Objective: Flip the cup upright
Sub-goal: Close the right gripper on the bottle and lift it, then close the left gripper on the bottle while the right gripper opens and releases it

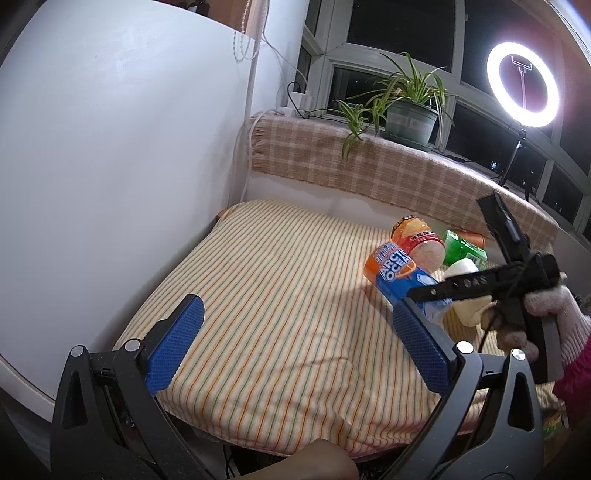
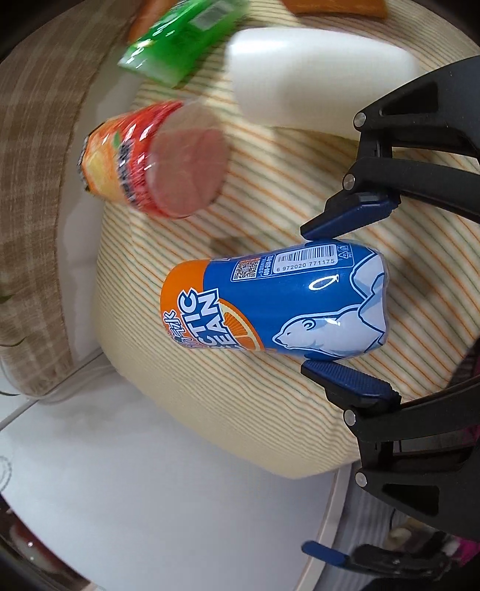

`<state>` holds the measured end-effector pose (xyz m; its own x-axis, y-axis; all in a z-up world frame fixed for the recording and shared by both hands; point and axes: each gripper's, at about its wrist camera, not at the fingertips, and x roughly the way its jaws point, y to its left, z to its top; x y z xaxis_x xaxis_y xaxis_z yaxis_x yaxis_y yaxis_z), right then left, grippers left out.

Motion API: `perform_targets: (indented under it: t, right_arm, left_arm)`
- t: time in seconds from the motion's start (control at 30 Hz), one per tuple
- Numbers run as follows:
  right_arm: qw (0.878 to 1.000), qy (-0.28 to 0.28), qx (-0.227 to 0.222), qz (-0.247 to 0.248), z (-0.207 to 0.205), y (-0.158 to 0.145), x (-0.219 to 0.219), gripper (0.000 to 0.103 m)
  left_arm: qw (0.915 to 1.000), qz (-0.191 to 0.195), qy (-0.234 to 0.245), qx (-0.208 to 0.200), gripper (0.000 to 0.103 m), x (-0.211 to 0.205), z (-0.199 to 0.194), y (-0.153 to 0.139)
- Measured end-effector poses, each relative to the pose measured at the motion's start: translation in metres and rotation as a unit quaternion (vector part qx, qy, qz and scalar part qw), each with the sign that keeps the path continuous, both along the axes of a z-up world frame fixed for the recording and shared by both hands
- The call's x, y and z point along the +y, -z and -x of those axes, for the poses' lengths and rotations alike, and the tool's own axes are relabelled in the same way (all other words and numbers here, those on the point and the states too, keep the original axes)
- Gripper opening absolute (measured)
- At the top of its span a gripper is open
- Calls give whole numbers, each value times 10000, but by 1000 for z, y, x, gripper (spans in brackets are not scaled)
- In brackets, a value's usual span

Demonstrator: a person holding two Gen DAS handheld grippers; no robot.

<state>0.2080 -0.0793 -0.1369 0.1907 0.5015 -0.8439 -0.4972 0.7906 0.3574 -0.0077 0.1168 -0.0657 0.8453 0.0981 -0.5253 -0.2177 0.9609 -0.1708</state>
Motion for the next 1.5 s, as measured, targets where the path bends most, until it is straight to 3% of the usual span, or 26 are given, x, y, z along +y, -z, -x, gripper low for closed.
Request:
perform_targets:
  t: [0.43,0.63,0.97,1.07,1.23,1.37,1.5]
  right_arm:
    - [9918,1006,193,-766,70,12,-58,66]
    - [9816,1534,380,-1067,81,22,-74,66]
    - [9758,1758,514,-1196,87,33,-90,68]
    - [9790,1678,222,-1133,99,25,-103,75]
    - [9820,1590,-381,-947,121,2,-120,76]
    - [9771,1812,-679,-880,136,-8,-146,76]
    - [9716,2075,-803,-809,148,-11,-170,76]
  left_arm:
    - [9987,75,472,188,103,-28,-24,11]
    - [9935,442,958,439,103,-43,-45,19]
    - [9690,1615,1515,1093,102,-49,-85,40]
    - [9578,1955,1670,1288,102,-52,-93,48]
    - [9432,2213,1974,1499,102,-65,-102,56]
    - [9256,2493,2249,1747,102,-84,-113,63]
    - [9199,2514,2343,1891,102,-100,-124,67]
